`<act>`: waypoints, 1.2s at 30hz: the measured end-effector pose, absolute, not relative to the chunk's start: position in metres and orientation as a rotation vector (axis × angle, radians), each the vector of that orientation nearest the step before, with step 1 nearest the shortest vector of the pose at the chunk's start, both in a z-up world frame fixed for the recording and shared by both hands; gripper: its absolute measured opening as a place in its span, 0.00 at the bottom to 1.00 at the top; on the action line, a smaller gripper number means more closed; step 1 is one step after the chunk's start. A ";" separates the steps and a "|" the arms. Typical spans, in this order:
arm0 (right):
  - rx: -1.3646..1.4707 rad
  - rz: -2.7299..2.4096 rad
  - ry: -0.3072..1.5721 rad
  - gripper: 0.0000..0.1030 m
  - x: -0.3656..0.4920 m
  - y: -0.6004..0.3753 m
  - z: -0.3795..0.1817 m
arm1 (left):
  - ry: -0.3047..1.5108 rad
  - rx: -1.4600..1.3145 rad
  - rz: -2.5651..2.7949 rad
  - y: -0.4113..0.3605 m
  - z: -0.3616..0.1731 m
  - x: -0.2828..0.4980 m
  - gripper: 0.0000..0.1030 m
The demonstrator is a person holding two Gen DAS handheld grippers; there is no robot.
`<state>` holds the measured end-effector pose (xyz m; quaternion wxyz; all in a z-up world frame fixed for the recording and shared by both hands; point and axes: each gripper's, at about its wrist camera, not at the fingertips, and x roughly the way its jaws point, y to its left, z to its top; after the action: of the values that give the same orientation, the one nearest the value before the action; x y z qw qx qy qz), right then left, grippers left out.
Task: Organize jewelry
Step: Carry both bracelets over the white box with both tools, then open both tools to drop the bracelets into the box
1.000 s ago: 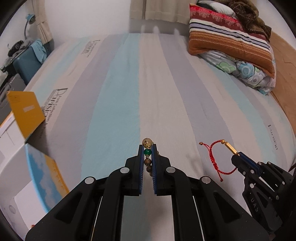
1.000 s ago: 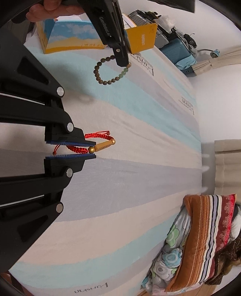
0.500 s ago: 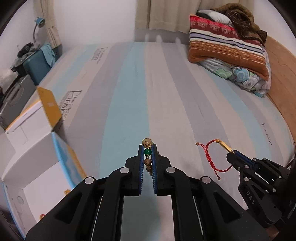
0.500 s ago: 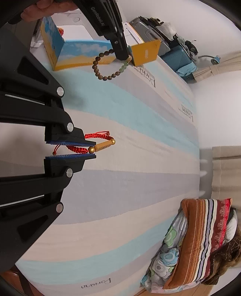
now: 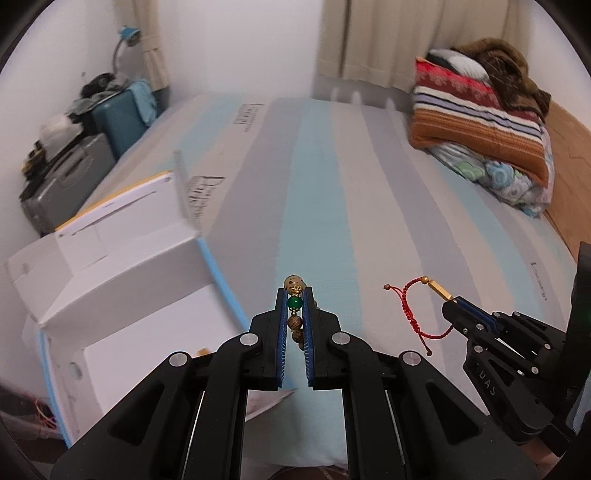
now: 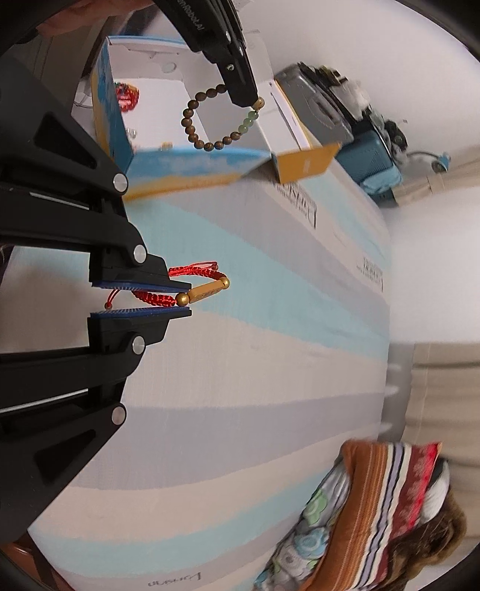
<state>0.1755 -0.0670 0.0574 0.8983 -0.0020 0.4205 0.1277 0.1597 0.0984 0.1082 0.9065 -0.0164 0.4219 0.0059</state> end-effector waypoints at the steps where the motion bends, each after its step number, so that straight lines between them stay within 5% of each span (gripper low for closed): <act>1: -0.009 0.271 0.868 0.07 0.174 -0.060 0.058 | 0.865 -0.041 0.021 0.107 0.111 0.155 0.07; 22: -0.145 0.539 0.858 0.07 0.150 0.123 0.055 | 0.946 -0.164 0.324 0.296 0.073 0.079 0.07; 36: -0.328 0.576 1.109 0.07 0.165 0.197 -0.018 | 1.129 -0.297 0.379 0.339 -0.007 0.077 0.07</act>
<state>0.1654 0.1967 -0.0180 0.7986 -0.1527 0.5168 0.2682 0.0774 0.3392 -0.0069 0.8175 -0.1394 0.5297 0.1778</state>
